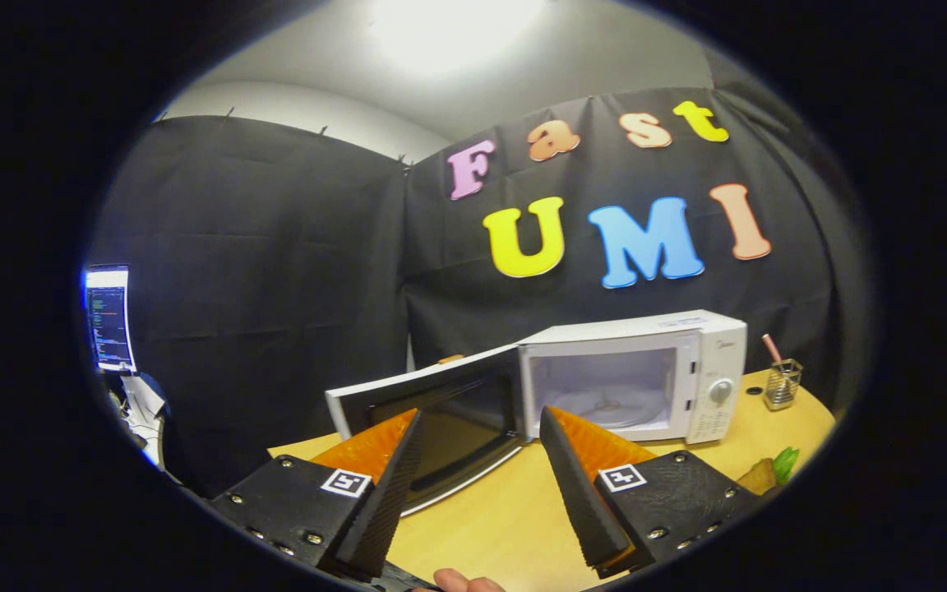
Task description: Open the microwave, put the food inside, and close the microwave door.
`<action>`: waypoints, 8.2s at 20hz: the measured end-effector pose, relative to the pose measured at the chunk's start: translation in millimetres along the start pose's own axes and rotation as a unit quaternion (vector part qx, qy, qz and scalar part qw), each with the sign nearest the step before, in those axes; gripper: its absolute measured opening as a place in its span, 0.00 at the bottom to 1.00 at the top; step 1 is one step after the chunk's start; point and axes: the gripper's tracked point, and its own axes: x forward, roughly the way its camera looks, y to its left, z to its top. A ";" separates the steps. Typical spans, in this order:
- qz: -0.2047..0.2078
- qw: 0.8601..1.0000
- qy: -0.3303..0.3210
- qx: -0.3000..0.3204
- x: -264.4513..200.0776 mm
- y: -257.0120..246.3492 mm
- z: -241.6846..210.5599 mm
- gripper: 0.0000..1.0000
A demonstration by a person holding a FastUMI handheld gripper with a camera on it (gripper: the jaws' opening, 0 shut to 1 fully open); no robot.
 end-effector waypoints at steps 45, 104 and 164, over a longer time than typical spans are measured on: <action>-0.150 0.984 0.006 0.094 -34.8 -178.0 -46.6 0.23; -0.306 0.839 -0.069 0.446 351.0 -227.3 -131.4 0.28; -0.148 0.989 0.015 0.024 46.9 -29.4 -16.8 0.70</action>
